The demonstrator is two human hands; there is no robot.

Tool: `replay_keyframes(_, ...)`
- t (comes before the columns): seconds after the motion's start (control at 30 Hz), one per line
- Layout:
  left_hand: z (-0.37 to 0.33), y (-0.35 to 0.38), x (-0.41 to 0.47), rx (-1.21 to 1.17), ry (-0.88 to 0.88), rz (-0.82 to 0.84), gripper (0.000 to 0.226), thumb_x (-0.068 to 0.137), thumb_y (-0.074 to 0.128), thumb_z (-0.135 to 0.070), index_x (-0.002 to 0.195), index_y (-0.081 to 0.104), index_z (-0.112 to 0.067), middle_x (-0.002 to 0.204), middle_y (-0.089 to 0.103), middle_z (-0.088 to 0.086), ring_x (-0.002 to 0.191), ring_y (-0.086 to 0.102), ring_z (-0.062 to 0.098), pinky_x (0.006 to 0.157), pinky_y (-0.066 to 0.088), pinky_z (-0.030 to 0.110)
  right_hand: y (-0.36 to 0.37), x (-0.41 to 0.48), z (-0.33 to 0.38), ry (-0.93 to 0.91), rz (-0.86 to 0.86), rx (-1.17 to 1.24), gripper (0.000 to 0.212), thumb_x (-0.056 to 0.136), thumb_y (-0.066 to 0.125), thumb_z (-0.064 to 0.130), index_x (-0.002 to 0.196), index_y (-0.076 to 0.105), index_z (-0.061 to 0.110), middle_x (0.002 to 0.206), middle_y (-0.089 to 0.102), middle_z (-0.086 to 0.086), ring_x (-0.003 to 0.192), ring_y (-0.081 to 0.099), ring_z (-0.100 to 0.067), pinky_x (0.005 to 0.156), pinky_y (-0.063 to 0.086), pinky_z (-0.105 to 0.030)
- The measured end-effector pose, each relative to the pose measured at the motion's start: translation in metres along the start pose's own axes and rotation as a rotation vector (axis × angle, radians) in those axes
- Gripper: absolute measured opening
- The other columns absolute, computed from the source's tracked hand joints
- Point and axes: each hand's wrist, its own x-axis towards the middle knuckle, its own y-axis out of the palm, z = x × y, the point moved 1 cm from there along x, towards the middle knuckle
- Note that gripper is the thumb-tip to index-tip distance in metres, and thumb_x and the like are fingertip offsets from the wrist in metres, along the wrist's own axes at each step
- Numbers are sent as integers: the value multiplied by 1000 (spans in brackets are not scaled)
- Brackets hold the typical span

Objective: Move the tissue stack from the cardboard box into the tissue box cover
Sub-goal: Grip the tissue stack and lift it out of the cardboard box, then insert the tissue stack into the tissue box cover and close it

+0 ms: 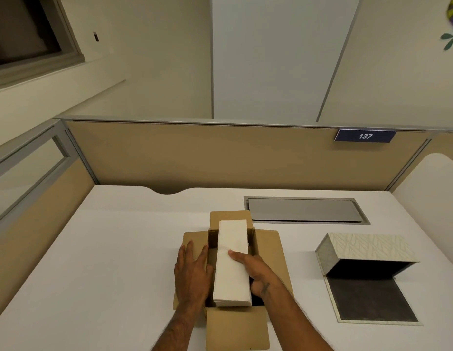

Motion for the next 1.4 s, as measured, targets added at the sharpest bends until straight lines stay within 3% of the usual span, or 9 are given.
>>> replay_keyframes(0.33, 1, -23, 1, -96, 5, 0, 62, 94, 45, -52, 148, 30, -27, 162, 17, 7, 150, 10, 28, 121, 4, 50, 9, -42, 39, -137, -3, 167, 42, 82, 74, 27, 118, 58, 11, 114, 68, -19, 106, 65, -38, 99, 48, -57)
replay_keyframes(0.47, -22, -65, -6, -758, -171, -151, 42, 98, 46, -39, 134, 51, -17, 149, 45, 10, 137, 41, 30, 116, 28, 47, 9, -62, 56, -205, 27, 243, 33, 82, 74, 28, 108, 60, 14, 110, 69, -17, 104, 65, -37, 98, 49, -57)
replay_keyframes(0.67, -62, -88, -47, -1569, -324, 210, 96, 71, 27, -87, 144, 40, -27, 144, 52, 7, 132, 48, 30, 115, 30, 57, 3, -91, 68, -299, -5, 359, 36, 81, 76, 26, 110, 62, 10, 111, 70, -19, 106, 65, -39, 97, 50, -58)
replay_keyframes(0.77, -84, -90, -74, -1809, -313, 290, 86, 67, 42, -87, 130, 57, -29, 124, 68, 10, 120, 60, 32, 109, 43, 51, -4, -104, 70, -328, -23, 410, 39, 81, 75, 24, 114, 62, 8, 113, 71, -19, 107, 65, -39, 98, 48, -59)
replay_keyframes(0.83, -102, -91, -90, -1857, -333, 292, 77, 65, 54, -82, 121, 63, -28, 114, 72, 10, 115, 63, 32, 99, 51, 48, -12, -110, 70, -338, -51, 418, 39, 82, 75, 25, 114, 62, 7, 113, 71, -19, 107, 65, -39, 98, 48, -59)
replay_keyframes(0.93, -127, -91, -107, -1832, -330, 279, 99, 44, 73, -81, 125, 54, -27, 114, 67, 11, 110, 63, 31, 81, 59, 39, -25, -118, 66, -346, -108, 417, 42, 82, 74, 27, 116, 60, 6, 110, 71, -18, 104, 65, -39, 96, 50, -58)
replay_keyframes(1.0, -143, -91, -116, -1813, -303, 283, 108, 39, 77, -77, 130, 45, -28, 119, 62, 11, 111, 62, 30, 84, 59, 40, -37, -124, 63, -347, -138, 437, 44, 81, 75, 27, 116, 59, 6, 107, 71, -18, 101, 66, -38, 94, 51, -57)
replay_keyframes(1.23, -185, -78, -142, -1594, -302, 253, 67, 73, 74, -44, 131, 45, -30, 123, 58, 6, 108, 58, 24, 87, 57, 44, -84, -147, 56, -388, -227, 494, 47, 81, 75, 26, 121, 54, 11, 110, 68, -15, 102, 64, -36, 94, 51, -58)
replay_keyframes(1.4, -208, -77, -159, -1604, -282, 368, 55, 74, 77, -38, 123, 55, -25, 116, 60, 10, 105, 59, 29, 68, 62, 39, -134, -165, 52, -404, -311, 529, 60, 74, 78, 29, 125, 53, 10, 117, 67, -15, 111, 61, -33, 100, 48, -53)
